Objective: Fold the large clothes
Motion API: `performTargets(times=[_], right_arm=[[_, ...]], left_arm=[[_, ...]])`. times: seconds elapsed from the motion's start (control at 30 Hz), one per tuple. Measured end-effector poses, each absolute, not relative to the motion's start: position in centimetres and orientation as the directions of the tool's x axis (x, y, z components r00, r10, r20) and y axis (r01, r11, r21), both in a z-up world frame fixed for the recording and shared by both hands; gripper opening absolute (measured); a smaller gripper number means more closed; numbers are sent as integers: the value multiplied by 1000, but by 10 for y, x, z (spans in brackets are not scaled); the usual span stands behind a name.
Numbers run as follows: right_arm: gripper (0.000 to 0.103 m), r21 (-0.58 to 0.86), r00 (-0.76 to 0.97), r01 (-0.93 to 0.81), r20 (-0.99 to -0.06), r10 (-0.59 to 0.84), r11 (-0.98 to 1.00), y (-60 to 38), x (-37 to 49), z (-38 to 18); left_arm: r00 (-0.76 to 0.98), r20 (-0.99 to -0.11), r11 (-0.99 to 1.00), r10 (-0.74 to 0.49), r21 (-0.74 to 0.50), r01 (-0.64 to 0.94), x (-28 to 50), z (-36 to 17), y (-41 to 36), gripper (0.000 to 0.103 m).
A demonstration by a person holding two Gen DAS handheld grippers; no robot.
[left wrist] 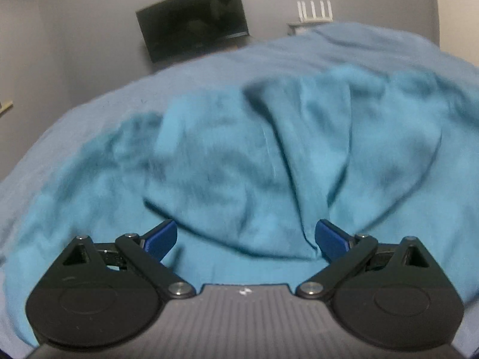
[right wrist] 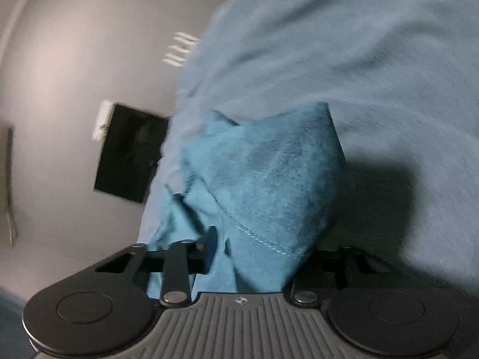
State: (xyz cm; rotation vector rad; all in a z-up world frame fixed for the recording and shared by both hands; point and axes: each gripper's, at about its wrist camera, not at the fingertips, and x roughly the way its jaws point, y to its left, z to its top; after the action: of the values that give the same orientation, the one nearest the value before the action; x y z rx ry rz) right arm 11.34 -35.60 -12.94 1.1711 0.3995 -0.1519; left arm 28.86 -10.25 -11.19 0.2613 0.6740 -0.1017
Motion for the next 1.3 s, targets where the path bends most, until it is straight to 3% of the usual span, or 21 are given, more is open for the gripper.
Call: performTargets(times=[0.1, 0.2, 0.23, 0.3, 0.33, 0.37, 0.4, 0.47, 0.67, 0.8, 0.9, 1.03, 1.1, 1.2, 1.3], right_arm=[[16, 802, 939, 230, -332, 92, 552, -338, 118, -105], [16, 716, 952, 137, -286, 110, 684, -317, 119, -83], [19, 707, 951, 134, -289, 111, 694, -315, 118, -81], [43, 721, 938, 180, -332, 105, 669, -322, 119, -85], [46, 736, 926, 219, -363, 101, 640, -326, 123, -89], [42, 753, 917, 256, -388, 94, 606, -333, 124, -94], [29, 768, 917, 266, -387, 92, 582, -338, 125, -97], [17, 759, 924, 233, -367, 104, 608, -333, 126, -91], [10, 505, 954, 42, -277, 116, 862, -271, 120, -25], [10, 253, 947, -138, -250, 202, 958, -197, 122, 22], [10, 81, 931, -258, -244, 270, 963, -139, 125, 49], [10, -68, 902, -365, -271, 335, 929, -80, 131, 63], [10, -149, 891, -394, -304, 337, 907, -54, 130, 58], [10, -216, 873, -428, -351, 340, 877, -23, 108, 46], [10, -302, 861, -458, -386, 332, 836, 1, 84, 31]], left_arm=[[758, -652, 973, -20, 163, 166, 287, -133, -92, 100], [762, -648, 965, 0, 199, 169, 284, -138, -97, 100], [764, -645, 964, 3, 206, 170, 283, -138, -98, 100], [766, -643, 964, 2, 205, 169, 283, -139, -98, 100], [767, -642, 965, 0, 202, 169, 284, -139, -97, 100], [768, -640, 965, -2, 200, 169, 284, -139, -97, 100], [769, -639, 966, -4, 196, 169, 284, -140, -96, 100], [768, -640, 968, -10, 186, 168, 284, -139, -93, 100], [773, -634, 971, -30, 163, 172, 282, -142, -87, 100], [760, -647, 976, -61, 122, 182, 284, -139, -81, 100], [719, -680, 980, -140, 7, 197, 289, -117, -50, 94], [796, -565, 929, -218, -370, -8, 280, -69, 59, 94], [815, -542, 883, -205, -462, -85, 274, -55, 109, 94], [841, -479, 832, -251, -551, -66, 259, -45, 160, 94], [840, -364, 703, -402, -711, 28, 244, -51, 188, 94]])
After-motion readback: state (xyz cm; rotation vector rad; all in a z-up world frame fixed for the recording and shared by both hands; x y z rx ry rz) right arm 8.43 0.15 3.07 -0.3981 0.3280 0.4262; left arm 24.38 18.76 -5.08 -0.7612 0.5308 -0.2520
